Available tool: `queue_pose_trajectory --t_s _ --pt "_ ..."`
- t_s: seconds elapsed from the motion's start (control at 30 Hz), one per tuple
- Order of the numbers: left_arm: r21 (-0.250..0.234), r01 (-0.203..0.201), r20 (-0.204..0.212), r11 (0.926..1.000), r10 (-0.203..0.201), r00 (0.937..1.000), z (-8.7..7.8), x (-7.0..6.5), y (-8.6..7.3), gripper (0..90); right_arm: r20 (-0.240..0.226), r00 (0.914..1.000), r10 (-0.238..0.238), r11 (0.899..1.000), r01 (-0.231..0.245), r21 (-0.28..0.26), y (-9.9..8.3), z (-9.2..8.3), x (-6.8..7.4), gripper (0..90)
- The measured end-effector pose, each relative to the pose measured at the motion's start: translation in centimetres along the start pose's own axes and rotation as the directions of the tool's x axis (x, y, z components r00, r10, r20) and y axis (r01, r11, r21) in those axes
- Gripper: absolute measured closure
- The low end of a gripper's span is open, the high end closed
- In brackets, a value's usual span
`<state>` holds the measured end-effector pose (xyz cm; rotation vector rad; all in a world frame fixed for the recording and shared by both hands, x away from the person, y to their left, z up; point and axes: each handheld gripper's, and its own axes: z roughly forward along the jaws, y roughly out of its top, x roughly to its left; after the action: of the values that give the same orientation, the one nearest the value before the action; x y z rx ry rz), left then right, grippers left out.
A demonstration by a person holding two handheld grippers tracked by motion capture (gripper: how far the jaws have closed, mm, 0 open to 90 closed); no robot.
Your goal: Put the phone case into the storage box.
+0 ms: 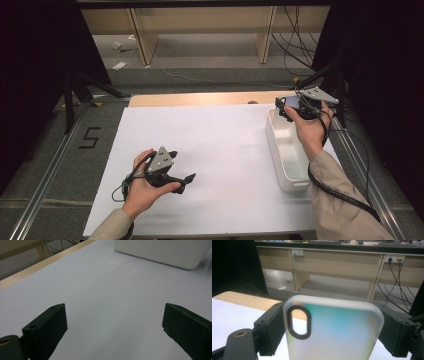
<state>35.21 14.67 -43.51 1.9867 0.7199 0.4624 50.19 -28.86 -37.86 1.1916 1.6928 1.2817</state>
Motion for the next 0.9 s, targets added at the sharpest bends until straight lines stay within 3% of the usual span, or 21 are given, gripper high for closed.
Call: queue_pose_trajectory --t_s 0.9 --pt "0.000 0.000 0.000 1.0000 0.000 1.0000 -0.01 0.04 -0.03 5.2 0.007 1.0000 -0.003 1.000 0.003 0.011 -0.16 0.95 -0.28 18.3"
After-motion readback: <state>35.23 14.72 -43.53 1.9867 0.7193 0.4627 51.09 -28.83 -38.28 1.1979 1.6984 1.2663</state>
